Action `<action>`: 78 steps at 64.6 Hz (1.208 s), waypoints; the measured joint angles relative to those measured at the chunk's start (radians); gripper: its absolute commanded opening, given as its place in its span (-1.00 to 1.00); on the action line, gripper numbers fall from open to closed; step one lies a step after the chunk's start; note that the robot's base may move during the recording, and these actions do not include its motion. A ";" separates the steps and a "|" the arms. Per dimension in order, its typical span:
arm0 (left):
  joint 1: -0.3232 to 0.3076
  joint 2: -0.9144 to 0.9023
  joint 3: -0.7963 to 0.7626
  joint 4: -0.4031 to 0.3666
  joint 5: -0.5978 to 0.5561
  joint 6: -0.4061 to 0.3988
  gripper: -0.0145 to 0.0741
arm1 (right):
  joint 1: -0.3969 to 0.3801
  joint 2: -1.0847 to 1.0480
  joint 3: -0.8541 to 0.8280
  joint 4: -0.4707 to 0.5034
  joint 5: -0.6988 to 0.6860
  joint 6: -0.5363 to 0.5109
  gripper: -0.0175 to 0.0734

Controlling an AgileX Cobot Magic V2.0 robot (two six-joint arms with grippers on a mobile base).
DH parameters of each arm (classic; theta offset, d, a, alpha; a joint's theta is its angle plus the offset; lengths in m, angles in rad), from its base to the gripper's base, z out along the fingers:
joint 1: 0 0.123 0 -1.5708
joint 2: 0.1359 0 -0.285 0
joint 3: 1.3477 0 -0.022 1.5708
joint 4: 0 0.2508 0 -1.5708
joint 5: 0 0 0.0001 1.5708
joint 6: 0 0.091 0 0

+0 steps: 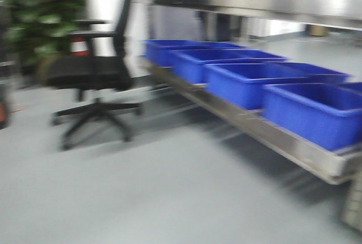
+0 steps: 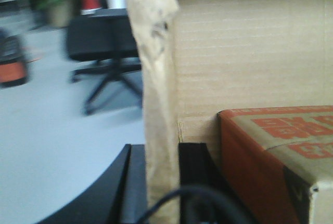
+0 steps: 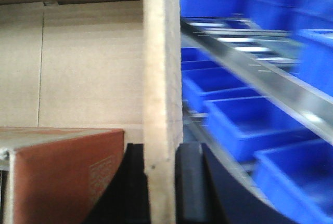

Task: Stack two boxes on right shelf middle
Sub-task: 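Drive the base to the steel shelf holding the boxes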

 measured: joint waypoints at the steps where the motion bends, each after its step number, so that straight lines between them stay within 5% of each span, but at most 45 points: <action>1: 0.000 0.000 0.000 0.000 0.000 0.000 -0.92 | 0.000 0.000 0.000 0.000 0.000 0.000 -0.95; 78: 0.000 0.002 0.000 0.000 -0.008 0.000 -0.92 | -0.002 0.000 0.000 -0.002 -0.002 0.002 -0.95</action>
